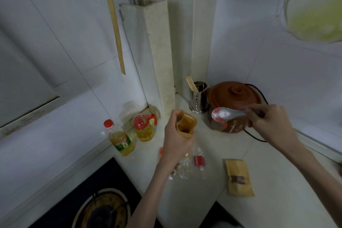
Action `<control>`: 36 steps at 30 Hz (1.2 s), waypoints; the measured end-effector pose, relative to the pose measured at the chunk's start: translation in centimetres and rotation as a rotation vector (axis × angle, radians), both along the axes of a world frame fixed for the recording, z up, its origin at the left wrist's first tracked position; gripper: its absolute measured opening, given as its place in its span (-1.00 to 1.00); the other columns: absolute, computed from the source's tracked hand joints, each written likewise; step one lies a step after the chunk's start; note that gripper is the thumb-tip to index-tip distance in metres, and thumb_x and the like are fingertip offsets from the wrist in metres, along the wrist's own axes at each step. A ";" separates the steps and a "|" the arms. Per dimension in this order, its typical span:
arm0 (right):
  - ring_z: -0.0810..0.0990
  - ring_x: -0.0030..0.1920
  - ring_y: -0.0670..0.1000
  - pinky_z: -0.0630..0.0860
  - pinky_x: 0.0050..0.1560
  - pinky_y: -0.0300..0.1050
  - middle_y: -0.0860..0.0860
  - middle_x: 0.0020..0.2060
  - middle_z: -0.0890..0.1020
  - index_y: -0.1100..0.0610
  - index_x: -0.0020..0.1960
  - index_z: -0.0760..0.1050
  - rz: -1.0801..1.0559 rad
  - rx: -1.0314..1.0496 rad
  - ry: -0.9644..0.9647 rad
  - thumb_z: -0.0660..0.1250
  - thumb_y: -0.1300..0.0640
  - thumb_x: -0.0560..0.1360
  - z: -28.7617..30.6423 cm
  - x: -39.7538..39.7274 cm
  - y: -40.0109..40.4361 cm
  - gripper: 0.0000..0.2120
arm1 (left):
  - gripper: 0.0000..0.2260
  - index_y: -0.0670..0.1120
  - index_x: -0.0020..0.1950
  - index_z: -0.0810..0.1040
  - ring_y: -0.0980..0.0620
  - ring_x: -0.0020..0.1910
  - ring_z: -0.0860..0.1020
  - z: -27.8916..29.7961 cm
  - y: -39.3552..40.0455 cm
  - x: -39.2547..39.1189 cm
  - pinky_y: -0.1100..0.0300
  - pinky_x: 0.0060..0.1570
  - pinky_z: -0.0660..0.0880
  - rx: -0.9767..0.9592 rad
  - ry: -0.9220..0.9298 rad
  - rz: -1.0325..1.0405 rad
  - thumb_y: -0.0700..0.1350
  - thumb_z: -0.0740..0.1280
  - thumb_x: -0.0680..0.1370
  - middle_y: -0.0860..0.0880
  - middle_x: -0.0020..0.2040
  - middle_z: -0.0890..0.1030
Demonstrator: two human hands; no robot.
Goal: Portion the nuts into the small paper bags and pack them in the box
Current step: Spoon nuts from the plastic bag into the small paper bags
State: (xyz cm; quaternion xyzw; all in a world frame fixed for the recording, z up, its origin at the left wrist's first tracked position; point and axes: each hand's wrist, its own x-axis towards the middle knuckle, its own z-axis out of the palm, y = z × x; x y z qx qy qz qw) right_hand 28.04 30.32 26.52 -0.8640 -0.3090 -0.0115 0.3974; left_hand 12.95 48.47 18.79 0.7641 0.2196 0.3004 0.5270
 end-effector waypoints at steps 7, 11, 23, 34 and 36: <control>0.46 -0.40 0.05 0.24 -0.35 -0.06 0.01 -0.52 0.46 0.14 -0.41 0.45 0.030 -0.206 0.067 0.25 0.35 0.42 -7.5 0.4 -0.5 -0.74 | -0.56 0.29 0.01 0.39 0.29 -0.11 0.54 -7.0 -1.4 -1.9 0.43 -0.16 0.46 -0.239 0.242 -0.019 0.01 0.41 0.20 0.28 -0.10 0.55; 0.52 -0.28 0.13 0.27 -0.31 -0.13 0.11 -0.39 0.57 0.25 -0.28 0.55 0.032 -0.413 0.233 0.23 0.43 0.35 -13.6 0.6 -0.7 -0.83 | -0.44 0.25 0.09 0.41 0.19 -0.03 0.57 -11.0 -0.4 -3.9 0.43 -0.19 0.45 -0.337 0.392 0.102 0.11 0.45 0.12 0.15 0.02 0.56; 0.52 -0.22 0.21 0.38 -0.26 -0.02 0.23 -0.33 0.57 0.33 -0.31 0.52 0.031 -0.604 0.449 0.17 0.39 0.38 -22.8 0.6 2.8 -0.82 | -0.48 -0.05 0.14 0.44 -0.08 -0.06 0.61 -18.2 3.3 -6.1 -0.03 -0.12 0.61 -0.460 0.753 0.282 -0.07 0.60 0.29 -0.04 -0.02 0.60; 0.55 -0.09 0.16 0.49 -0.12 -0.04 0.16 -0.17 0.62 0.28 -0.06 0.60 0.067 -0.560 0.538 0.18 0.37 0.44 -25.6 0.6 5.6 -0.78 | -0.58 0.01 0.10 0.36 0.06 -0.25 0.54 -19.8 5.4 -4.1 0.31 -0.64 0.40 -0.610 0.852 0.279 -0.21 0.47 0.35 -0.03 -0.07 0.54; 0.59 -0.11 0.18 0.55 -0.05 0.05 0.20 -0.17 0.65 0.30 -0.04 0.60 0.079 -0.518 0.562 0.17 0.32 0.51 -26.0 0.2 6.1 -0.77 | -0.58 -0.02 0.14 0.38 -0.02 -0.20 0.59 -20.0 5.3 -3.9 0.26 -0.61 0.43 -0.646 0.872 0.234 -0.20 0.46 0.37 -0.03 -0.07 0.55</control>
